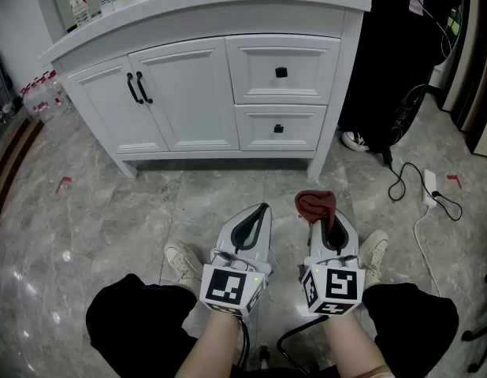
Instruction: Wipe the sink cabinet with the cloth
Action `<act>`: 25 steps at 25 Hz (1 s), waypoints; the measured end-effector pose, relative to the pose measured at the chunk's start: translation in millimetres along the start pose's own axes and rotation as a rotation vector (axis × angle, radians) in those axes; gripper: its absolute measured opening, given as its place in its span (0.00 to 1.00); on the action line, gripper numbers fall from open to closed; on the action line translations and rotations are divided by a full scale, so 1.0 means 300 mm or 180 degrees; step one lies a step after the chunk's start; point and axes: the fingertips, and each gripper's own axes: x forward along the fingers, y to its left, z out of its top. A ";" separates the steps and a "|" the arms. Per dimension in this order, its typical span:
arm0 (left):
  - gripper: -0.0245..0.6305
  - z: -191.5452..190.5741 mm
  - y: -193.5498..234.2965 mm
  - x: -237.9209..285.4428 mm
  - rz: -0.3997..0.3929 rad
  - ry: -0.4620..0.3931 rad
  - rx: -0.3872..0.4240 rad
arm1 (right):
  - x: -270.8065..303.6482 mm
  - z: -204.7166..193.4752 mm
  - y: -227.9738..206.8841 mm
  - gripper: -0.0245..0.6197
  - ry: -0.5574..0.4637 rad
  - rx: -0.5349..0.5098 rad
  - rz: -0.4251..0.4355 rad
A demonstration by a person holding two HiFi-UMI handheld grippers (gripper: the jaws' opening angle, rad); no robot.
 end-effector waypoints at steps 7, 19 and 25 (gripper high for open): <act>0.04 0.011 -0.004 0.004 -0.0004 -0.0028 -0.0027 | 0.001 -0.003 -0.011 0.16 0.0030 0.0016 -0.0010; 0.04 -0.008 0.012 0.015 0.0034 0.0052 0.0011 | 0.014 -0.024 -0.003 0.16 0.0025 0.0188 0.0010; 0.04 -0.019 0.036 0.076 0.0055 0.0077 -0.0034 | 0.095 -0.039 -0.010 0.16 0.0054 0.0310 0.0012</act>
